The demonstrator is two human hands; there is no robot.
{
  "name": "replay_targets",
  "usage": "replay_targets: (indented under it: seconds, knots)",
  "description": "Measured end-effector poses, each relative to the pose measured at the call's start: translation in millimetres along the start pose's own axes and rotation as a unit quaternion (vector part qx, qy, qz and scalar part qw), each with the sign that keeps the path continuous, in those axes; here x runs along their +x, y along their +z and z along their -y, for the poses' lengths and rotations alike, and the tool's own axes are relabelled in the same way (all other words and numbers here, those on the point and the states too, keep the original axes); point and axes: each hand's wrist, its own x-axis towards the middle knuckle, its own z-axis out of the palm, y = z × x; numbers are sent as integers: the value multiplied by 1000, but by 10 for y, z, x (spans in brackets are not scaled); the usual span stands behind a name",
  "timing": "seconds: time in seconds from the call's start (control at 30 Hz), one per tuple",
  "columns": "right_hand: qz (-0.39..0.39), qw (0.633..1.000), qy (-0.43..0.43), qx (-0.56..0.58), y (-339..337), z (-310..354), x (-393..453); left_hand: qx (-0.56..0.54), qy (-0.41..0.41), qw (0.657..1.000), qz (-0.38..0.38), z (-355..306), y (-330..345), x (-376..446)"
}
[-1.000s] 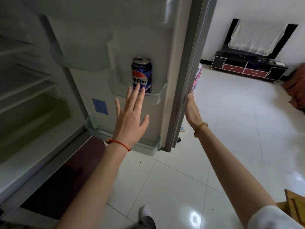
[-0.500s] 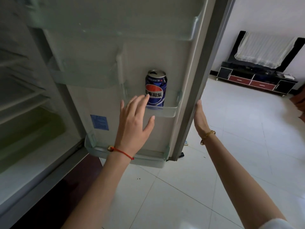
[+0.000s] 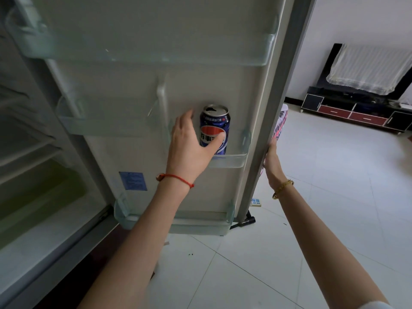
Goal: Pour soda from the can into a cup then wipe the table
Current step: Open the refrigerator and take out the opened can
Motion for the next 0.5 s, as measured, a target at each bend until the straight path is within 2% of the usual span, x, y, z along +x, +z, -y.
replay_targets:
  seconds: [0.13, 0.23, 0.37, 0.5]
  knots:
    - [13, 1000, 18, -8, -5, 11, 118, -13, -42, 999, 20, -45, 136, 169]
    - [31, 999, -9, -4, -1, 22, 151, -19, -62, 998, 20, -62, 209, 246]
    - [34, 999, 24, -27, -33, -56, 256, -15, -83, 996, 5, -71, 276, 320]
    - [49, 998, -2, -46, -53, -110, 327, -32, -106, 994, -14, -95, 286, 340]
